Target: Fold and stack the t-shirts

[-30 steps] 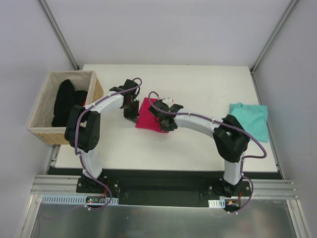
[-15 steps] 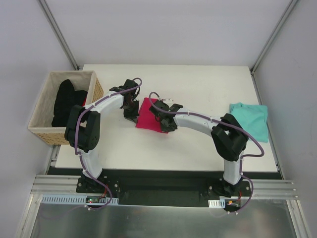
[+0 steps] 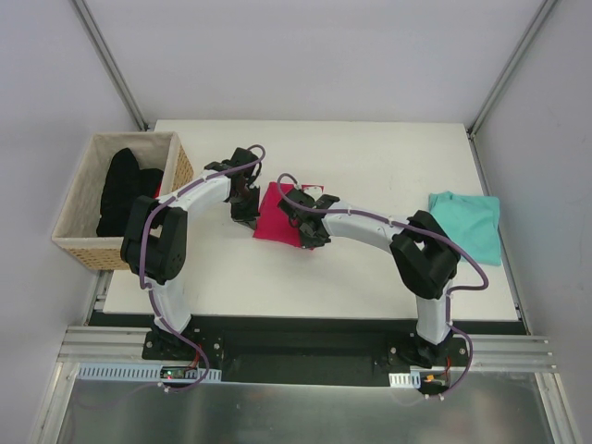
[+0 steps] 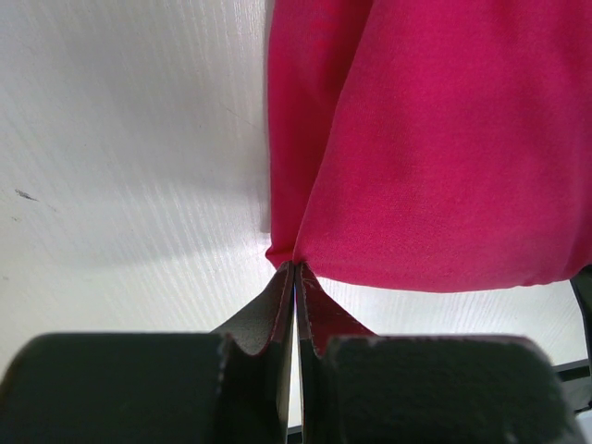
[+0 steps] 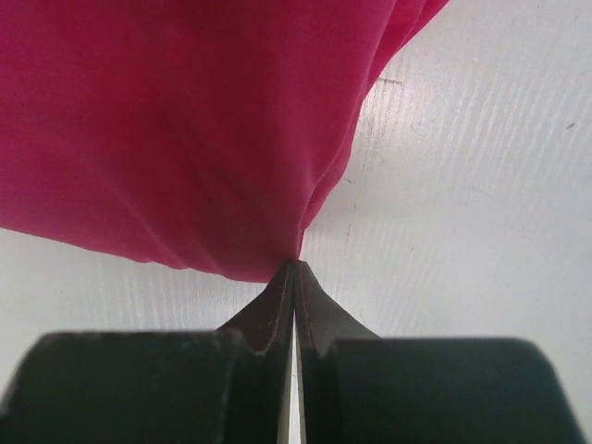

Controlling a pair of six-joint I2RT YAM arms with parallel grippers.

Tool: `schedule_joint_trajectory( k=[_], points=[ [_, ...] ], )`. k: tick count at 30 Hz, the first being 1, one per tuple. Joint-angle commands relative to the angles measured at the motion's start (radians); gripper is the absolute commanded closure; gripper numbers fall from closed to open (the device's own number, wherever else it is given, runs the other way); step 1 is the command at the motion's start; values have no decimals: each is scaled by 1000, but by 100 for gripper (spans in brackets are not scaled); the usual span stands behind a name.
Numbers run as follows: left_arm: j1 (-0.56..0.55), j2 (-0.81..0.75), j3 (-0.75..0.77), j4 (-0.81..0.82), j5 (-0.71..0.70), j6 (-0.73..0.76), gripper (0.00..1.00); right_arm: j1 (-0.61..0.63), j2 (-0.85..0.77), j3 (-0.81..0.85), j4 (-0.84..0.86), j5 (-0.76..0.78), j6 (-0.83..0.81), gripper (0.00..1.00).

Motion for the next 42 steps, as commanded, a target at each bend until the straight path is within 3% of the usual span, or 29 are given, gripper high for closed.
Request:
schedule_joint_trajectory(
  k=[1,15,27,28,29,31,38,39,42],
  points=[
    [7,4,32,-24,-6,6,100,-4,-43,4,1,48,28,99],
    [7,-24,13,-22,-55,-5,100,-10,-83,-19,-14,109,69,99],
    [7,2,29,-25,-15,10,100,-10,-66,7,-48,126,71,97],
    [7,13,37,-30,-6,13,95,-12,-58,24,-68,134,73,94],
    [7,19,39,-34,0,13,81,-10,-55,30,-77,143,74,90],
    [7,22,37,-36,3,10,64,-12,-58,30,-80,148,76,89],
    [7,-4,40,-36,-32,10,56,-15,-66,44,-94,183,68,87],
    [7,-8,42,-36,-38,13,51,-20,-66,61,-97,197,65,87],
    [7,-25,51,-36,-43,15,51,-36,-70,116,-106,218,22,86]
  ],
)
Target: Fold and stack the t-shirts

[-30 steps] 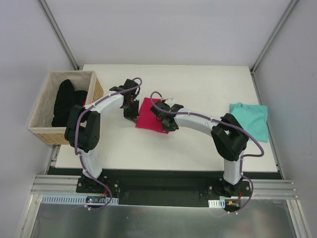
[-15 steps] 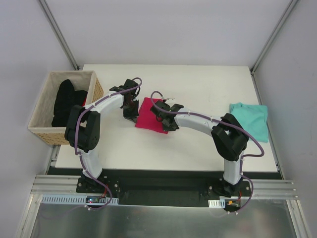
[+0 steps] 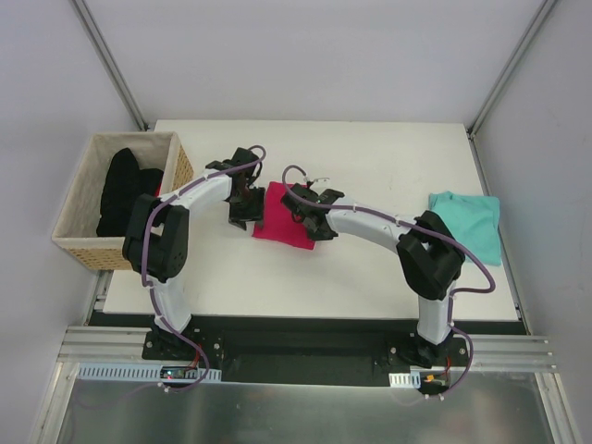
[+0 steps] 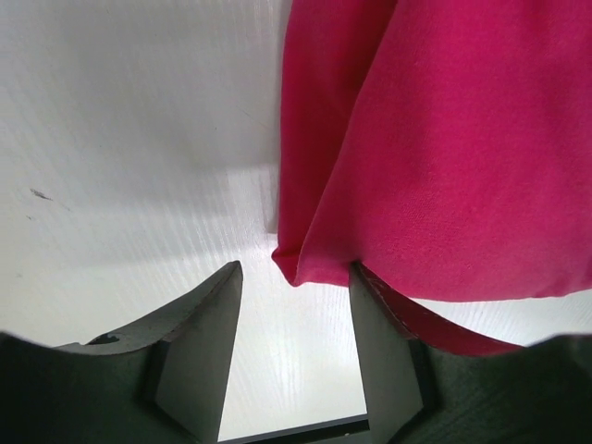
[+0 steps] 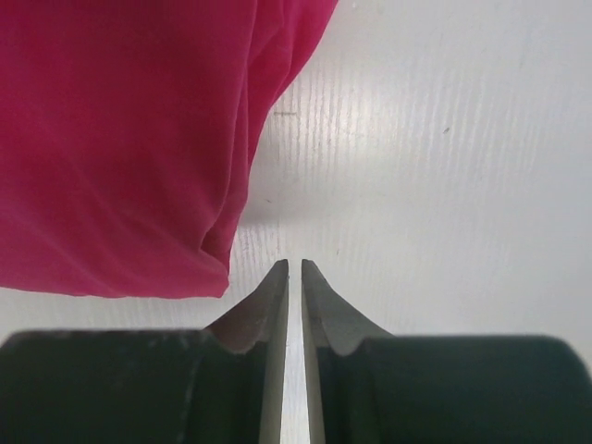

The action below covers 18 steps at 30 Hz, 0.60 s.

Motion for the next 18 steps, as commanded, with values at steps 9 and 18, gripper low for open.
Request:
schedule_joint_trajectory(
  k=[9,18],
  points=[
    [9,-151,61,-20,-28,9,60,-81,49,327,-36,-3,-243,99],
    [7,-257,39,-21,-48,2,57,-107,196,464,-47,-138,-303,99]
  ],
)
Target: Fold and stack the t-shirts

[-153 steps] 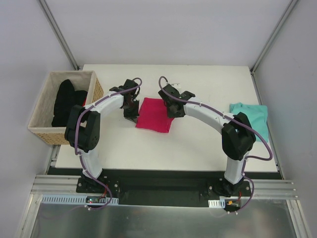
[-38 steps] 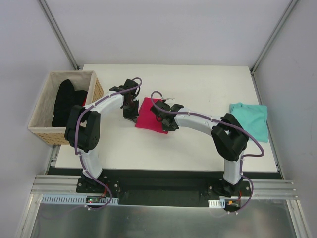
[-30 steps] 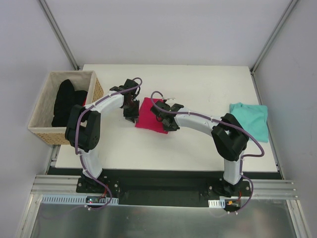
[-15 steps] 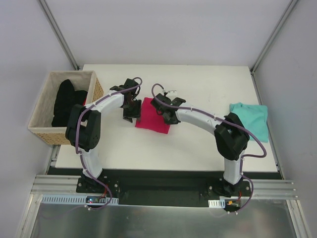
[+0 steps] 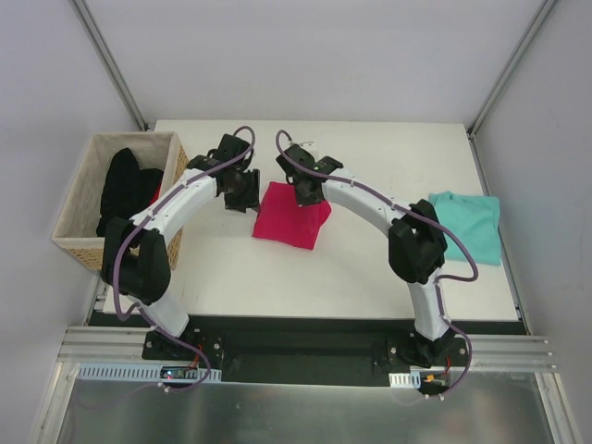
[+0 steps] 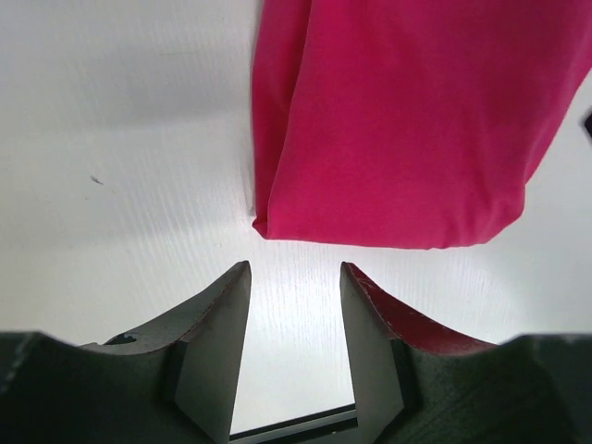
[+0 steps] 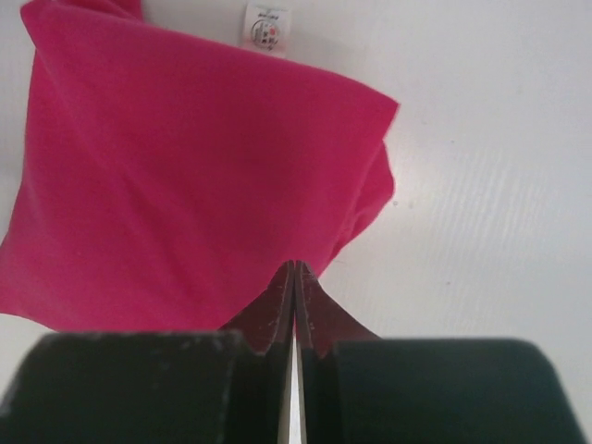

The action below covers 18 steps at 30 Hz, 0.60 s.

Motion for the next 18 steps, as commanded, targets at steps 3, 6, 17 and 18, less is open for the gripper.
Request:
schedule_joint_trajectory(
  k=[3,6,17,18],
  points=[
    [7,-111,13,-18,-34,-4,56,-17,93,108,-35,-116,-67,99],
    [9,-139,18,-21,-38,-6,55,-25,127,147,-41,-139,-82,99],
    [7,-148,6,-37,-46,-20,56,-39,135,138,-40,-176,-50,99],
    [7,-148,6,-38,-46,-20,56,-43,130,127,-28,-185,-39,99]
  ],
)
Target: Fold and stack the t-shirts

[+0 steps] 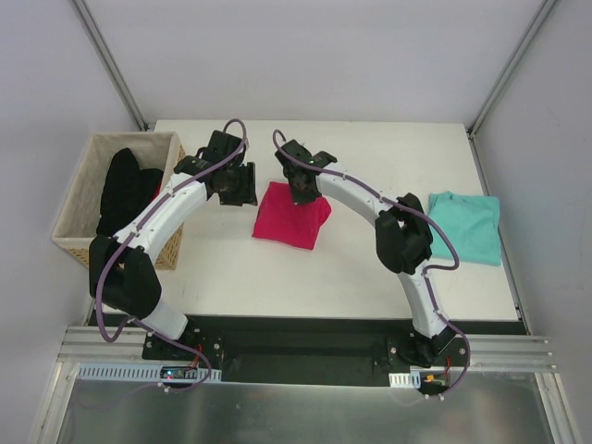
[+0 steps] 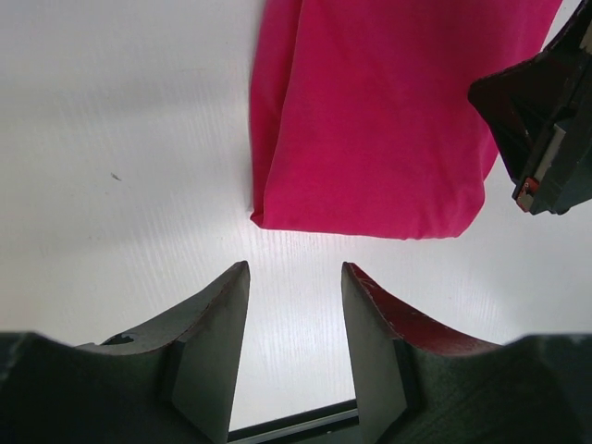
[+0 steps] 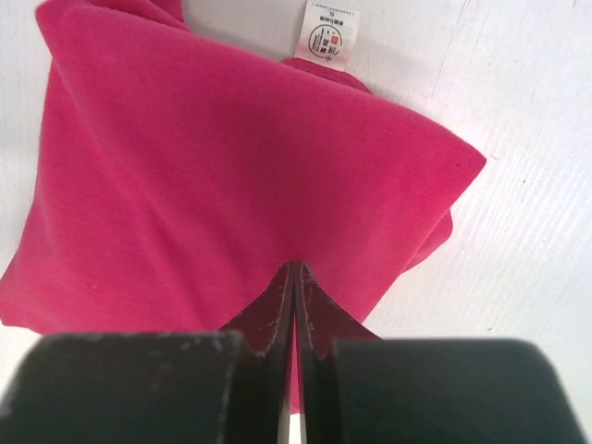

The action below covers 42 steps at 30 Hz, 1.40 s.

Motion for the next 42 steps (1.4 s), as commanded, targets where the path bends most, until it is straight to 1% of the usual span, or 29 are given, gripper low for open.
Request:
schedule_joint_trajectory(
  k=[1,4,11,15,22,26,27,31,32,35,42],
  points=[
    [9,-26,6,-31,-25,-12,56,-7,-32,-32,0,-37,38,99],
    [9,-24,6,-33,-25,-14,56,-8,-32,-55,6,-45,61,99],
    [9,-26,3,-37,-28,-11,56,-35,-23,-93,14,-137,140,99],
    [9,-30,-3,-39,-36,-8,57,-33,-27,-96,17,-125,146,99],
    [9,-21,-11,-39,-34,-8,57,-35,-46,-104,6,-59,157,99],
    [9,-21,-8,-39,-31,-8,57,-35,-61,-92,-20,-55,147,99],
    [9,-21,-8,-39,-33,-6,57,-32,-69,-89,-24,-48,141,93],
    [9,-20,-5,-37,-30,-5,57,-18,-128,-80,-28,38,102,80],
    [9,-14,1,-37,-27,-5,57,-16,-147,-75,-34,49,94,79],
    [9,-4,16,-37,-10,-2,57,-16,-165,-50,-44,90,71,79],
    [7,-18,24,-39,-20,9,57,-18,-188,-11,-46,155,23,78]
  ],
)
